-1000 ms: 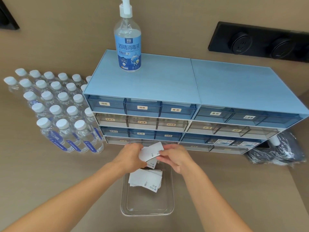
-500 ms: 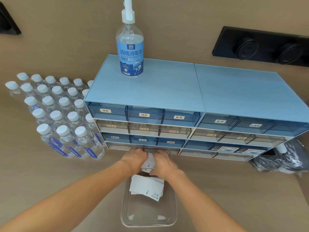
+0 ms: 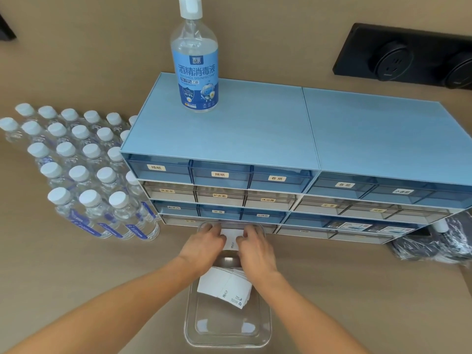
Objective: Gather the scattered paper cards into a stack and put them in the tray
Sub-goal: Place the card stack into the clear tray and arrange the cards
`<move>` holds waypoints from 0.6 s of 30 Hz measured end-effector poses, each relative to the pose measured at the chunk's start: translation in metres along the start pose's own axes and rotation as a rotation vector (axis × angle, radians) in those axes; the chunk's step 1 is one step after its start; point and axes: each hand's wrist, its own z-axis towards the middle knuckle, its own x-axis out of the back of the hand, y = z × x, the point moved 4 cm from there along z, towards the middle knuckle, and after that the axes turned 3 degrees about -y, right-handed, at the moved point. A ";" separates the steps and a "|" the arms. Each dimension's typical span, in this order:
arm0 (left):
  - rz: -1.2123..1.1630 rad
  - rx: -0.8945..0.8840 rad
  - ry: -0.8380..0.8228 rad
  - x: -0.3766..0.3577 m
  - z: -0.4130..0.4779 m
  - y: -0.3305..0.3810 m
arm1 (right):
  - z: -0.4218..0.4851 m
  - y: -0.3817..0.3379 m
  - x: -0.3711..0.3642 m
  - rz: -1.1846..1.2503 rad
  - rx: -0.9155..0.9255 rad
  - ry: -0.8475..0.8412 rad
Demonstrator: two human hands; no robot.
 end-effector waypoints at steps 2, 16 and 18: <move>-0.019 -0.005 0.004 -0.002 -0.001 0.002 | 0.001 0.003 -0.001 -0.025 0.015 0.007; -0.345 -0.151 -0.122 0.003 -0.048 0.004 | -0.051 0.004 0.015 0.280 0.148 -0.292; -0.226 -0.163 -0.164 -0.004 -0.050 0.012 | -0.056 -0.005 0.006 0.065 0.151 -0.359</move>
